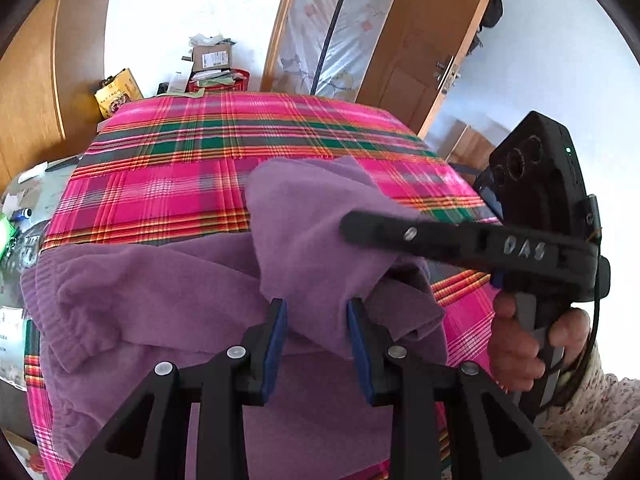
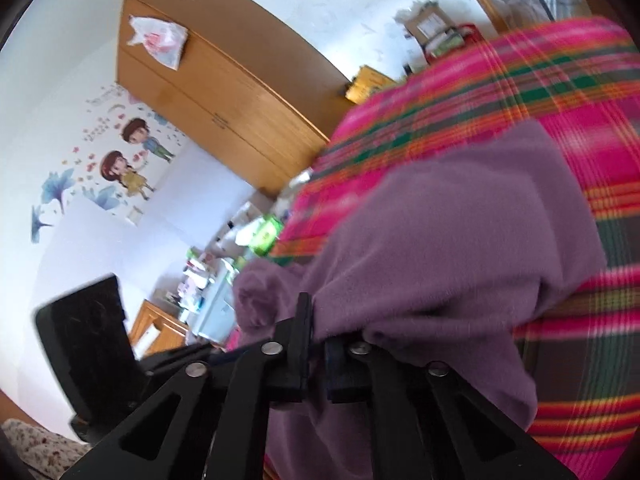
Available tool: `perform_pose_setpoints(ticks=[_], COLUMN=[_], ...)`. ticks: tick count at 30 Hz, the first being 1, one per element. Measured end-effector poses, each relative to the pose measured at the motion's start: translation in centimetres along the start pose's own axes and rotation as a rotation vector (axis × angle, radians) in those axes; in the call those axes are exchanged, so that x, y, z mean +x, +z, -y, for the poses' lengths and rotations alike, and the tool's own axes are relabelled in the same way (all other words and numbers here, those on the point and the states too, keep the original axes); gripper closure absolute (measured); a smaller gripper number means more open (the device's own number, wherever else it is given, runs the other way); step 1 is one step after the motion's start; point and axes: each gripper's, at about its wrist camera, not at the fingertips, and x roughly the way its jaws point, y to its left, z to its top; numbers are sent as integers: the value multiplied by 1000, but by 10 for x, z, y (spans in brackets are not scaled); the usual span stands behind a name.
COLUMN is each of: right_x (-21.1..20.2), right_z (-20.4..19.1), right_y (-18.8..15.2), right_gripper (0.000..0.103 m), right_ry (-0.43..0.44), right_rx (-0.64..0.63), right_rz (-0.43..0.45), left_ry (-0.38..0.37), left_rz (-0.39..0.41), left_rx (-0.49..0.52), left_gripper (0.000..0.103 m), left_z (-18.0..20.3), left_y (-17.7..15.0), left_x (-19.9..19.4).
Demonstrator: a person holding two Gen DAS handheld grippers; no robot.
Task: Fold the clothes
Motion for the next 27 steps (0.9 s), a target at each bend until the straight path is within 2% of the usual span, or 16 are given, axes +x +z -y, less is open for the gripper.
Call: perform_pose_setpoints(ticks=[6, 15, 18, 23, 27], right_x=[-22, -41, -45, -53, -59], right_z=[-4, -2, 4, 19, 31], right_y=[32, 88, 106, 126, 132], right_gripper=[100, 100, 100, 100, 100], right_ry=[4, -71, -94, -137, -156], right_rx=[13, -7, 2, 26, 56], right_rz=[108, 206, 239, 284, 312], left_ry=[-20, -90, -91, -97, -53], left_rz=[19, -58, -79, -131, -129], left_rx=[9, 78, 89, 51, 54], left_gripper=[71, 71, 71, 71, 71], left_z=[-1, 18, 20, 10, 8], left_y=[0, -5, -6, -5, -4], left_x=[-6, 17, 25, 40, 48])
